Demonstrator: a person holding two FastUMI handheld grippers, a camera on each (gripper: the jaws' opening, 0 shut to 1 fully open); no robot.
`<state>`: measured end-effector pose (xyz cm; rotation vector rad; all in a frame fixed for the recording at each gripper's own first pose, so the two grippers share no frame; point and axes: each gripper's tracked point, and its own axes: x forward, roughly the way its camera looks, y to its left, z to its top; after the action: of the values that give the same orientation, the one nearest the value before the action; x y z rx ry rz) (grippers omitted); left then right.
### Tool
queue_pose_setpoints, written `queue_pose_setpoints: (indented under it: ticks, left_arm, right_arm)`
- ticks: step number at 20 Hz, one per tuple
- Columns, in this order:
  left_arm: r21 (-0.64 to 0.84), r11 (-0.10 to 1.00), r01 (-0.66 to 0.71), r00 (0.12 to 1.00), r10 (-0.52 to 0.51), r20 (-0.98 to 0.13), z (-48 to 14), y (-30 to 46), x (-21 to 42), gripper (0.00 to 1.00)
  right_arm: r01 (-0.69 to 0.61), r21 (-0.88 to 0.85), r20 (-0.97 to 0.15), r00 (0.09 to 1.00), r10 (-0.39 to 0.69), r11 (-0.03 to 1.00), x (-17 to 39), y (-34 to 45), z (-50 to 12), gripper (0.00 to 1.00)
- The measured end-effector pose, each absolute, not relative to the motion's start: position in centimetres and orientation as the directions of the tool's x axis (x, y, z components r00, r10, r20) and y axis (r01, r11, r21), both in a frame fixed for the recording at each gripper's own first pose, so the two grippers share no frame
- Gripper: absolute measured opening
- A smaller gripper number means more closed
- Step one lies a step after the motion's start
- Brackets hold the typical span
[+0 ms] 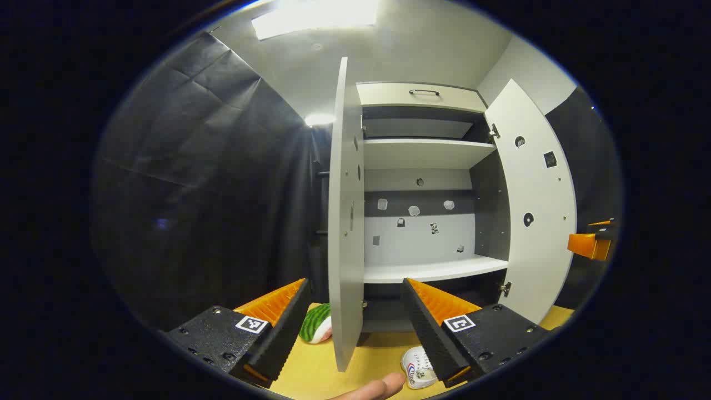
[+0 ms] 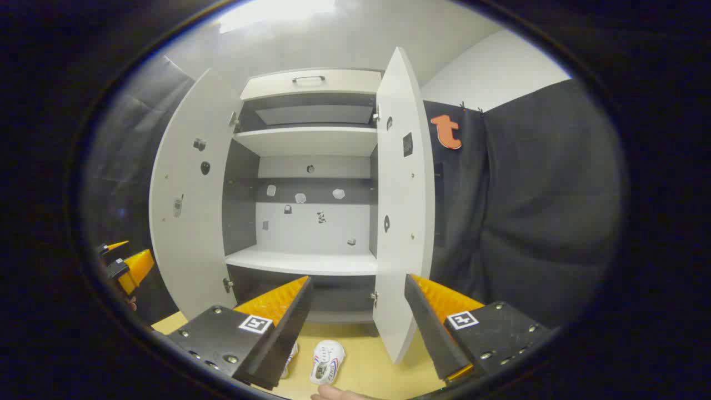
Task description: Grab one shoe with the right hand and put it into the shoe cabinet, grab the other shoe with the left hand and put it into the shoe cabinet; then close the right door with the right hand and the left door with the left hand.
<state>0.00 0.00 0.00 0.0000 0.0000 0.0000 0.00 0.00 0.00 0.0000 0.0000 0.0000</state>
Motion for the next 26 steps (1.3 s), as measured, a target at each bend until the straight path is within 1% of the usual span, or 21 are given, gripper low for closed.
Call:
queue_pose_setpoints:
  ticks: [1,2,4,5,6,7,8,10,11,12,18,19,21,22,23,24,25,26]
  left_arm:
    - [0.003,1.000,0.007,1.000,-0.007,-0.004,-0.2,-0.2,0.0,0.99]
    - [0.009,1.000,0.011,1.000,-0.011,-0.007,-0.3,-0.4,0.0,0.99]
    - [0.014,1.000,0.013,1.000,-0.013,-0.004,-0.1,-0.6,0.0,0.99]
    - [0.015,1.000,0.015,1.000,-0.015,-0.002,-0.1,-0.7,0.0,0.99]
    - [0.016,1.000,0.015,1.000,-0.015,-0.002,-0.1,-0.7,0.0,0.99]
    - [0.019,1.000,0.014,1.000,-0.014,-0.001,0.0,-0.8,0.1,0.99]
    - [0.022,1.000,0.012,1.000,-0.012,0.001,0.1,-0.9,0.2,0.99]
    - [0.030,0.999,0.012,1.000,-0.012,0.011,0.5,-0.9,0.1,0.99]
    - [0.036,0.999,0.009,1.000,-0.010,0.016,0.7,-0.9,0.0,0.99]
    - [0.038,0.999,0.009,1.000,-0.010,0.022,1.0,-1.0,0.0,0.99]
    - [0.032,0.999,0.001,0.999,-0.002,0.034,1.5,-1.1,-0.4,0.99]
    - [0.026,1.000,-0.004,0.999,0.003,0.042,1.6,-1.0,-0.4,0.99]
    - [0.026,1.000,0.002,0.999,-0.003,0.050,1.7,-1.1,-0.8,0.99]
    - [0.019,1.000,0.003,0.999,-0.004,0.054,1.9,-1.1,-1.0,0.99]
    - [0.011,1.000,0.005,0.998,-0.006,0.058,1.9,-1.2,-1.2,0.99]
    - [0.012,1.000,0.008,0.998,-0.009,0.060,2.0,-1.3,-1.3,0.99]
    - [0.016,1.000,0.013,0.998,-0.014,0.061,1.9,-1.4,-1.5,0.99]
    - [0.018,1.000,0.020,0.998,-0.021,0.061,2.0,-1.6,-1.6,0.99]
  right_arm:
    - [0.002,-0.003,0.005,1.000,-0.002,1.000,-0.1,-0.1,0.2,0.94]
    - [0.009,-0.003,0.009,1.000,-0.009,1.000,-0.1,-0.2,0.2,0.98]
    - [0.012,0.000,0.011,1.000,-0.012,1.000,-0.1,-0.6,0.2,0.98]
    - [0.008,0.005,0.010,1.000,-0.008,1.000,-0.1,-0.6,0.1,0.94]
    - [0.009,0.010,0.007,1.000,-0.009,1.000,-0.1,-0.6,0.1,0.94]
    - [0.008,0.014,0.003,1.000,-0.008,1.000,-0.2,-0.6,0.1,0.98]
    - [0.008,0.017,0.001,1.000,-0.008,1.000,-0.1,-0.7,0.0,0.94]
    - [0.007,0.014,-0.006,1.000,-0.007,1.000,0.0,-1.0,-0.1,0.94]
    - [0.006,0.019,-0.008,1.000,-0.006,1.000,0.0,-1.1,-0.1,0.94]
    - [0.005,0.024,-0.008,1.000,-0.005,1.000,0.0,-1.2,0.0,0.99]
    - [-0.001,0.027,0.009,1.000,0.001,1.000,-0.3,-1.5,-0.2,0.98]
    - [-0.003,0.024,0.005,1.000,0.003,1.000,-0.1,-1.3,-0.7,0.94]
    - [0.000,0.019,-0.015,1.000,0.001,1.000,0.6,-0.8,-2.5,0.94]
    - [0.001,0.012,-0.032,1.000,-0.001,1.000,1.1,-0.4,-3.9,0.98]
    - [-0.006,-0.004,-0.054,0.999,0.006,1.000,1.6,0.1,-5.5,0.98]
    - [-0.018,-0.016,-0.077,0.997,0.017,1.000,2.1,0.8,-7.1,0.94]
    - [-0.023,-0.017,-0.099,0.995,0.021,1.000,2.7,1.4,-8.8,0.99]
    - [-0.030,-0.013,-0.119,0.993,0.029,0.999,3.4,1.9,-10.3,0.99]
